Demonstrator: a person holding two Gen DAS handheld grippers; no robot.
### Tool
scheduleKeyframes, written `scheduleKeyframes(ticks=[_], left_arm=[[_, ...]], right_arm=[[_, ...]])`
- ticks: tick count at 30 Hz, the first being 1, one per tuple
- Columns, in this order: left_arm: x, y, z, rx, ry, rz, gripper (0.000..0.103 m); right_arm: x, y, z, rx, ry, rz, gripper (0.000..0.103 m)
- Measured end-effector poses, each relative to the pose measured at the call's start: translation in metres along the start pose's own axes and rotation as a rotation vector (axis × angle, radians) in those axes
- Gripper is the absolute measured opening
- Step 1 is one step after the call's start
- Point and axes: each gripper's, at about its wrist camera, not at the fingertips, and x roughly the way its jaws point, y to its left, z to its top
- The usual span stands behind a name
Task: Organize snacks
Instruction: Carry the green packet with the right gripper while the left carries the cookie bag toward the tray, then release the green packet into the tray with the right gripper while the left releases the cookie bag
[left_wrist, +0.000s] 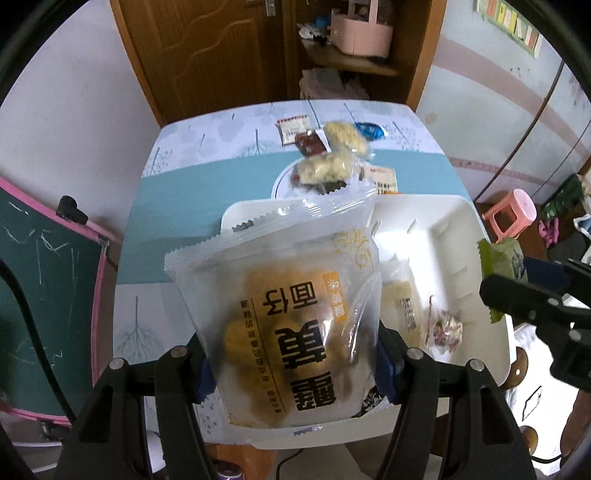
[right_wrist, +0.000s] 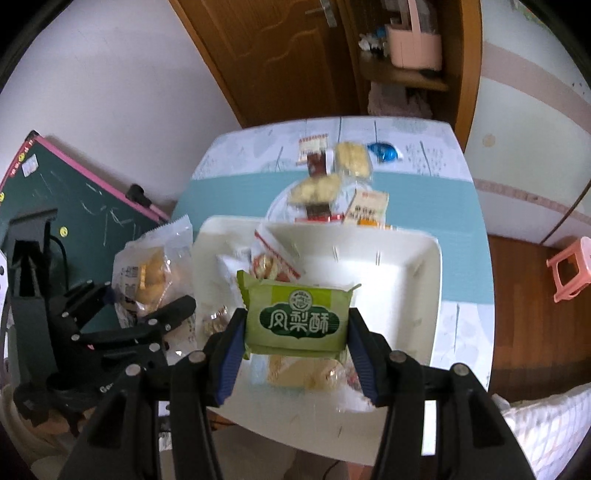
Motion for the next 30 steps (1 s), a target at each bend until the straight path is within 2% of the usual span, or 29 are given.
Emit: scheduleKeyframes(ticks=[5,10,14,15,21,30], left_arm=[[0.005,-0.004,-0.007,0.009,0.032,-0.013,0.07],[0.006,-0.006,-0.009,0.006,0.054,-0.034,0.084],[0.003,-0.006,-0.009,-0.001,0.043,-0.033,0.087],[0.001,-0.006,-0.008,-0.002,0.036,-0.029,0.089],[-0.008,-0.007,-0.008,-0.002,0.005,-0.024,0.101],[-0.011,-0.011,-0.007,0.01,0.005,-0.016,0.102]], right_arm=[[0.009,-0.001,-0.011,0.018,0.055,0.008,0.056],[0.015,-0.004,-0.014,0.045,0.085,-0.007,0.057],[0.013,-0.006,-0.014,0.056,0.078,-0.03,0.077],[0.012,-0.006,-0.015,0.058,0.073,-0.034,0.078],[0.008,-0.007,-0.016,0.064,0.064,-0.048,0.078],[0.007,-0.007,-0.018,0.067,0.064,-0.038,0.079]])
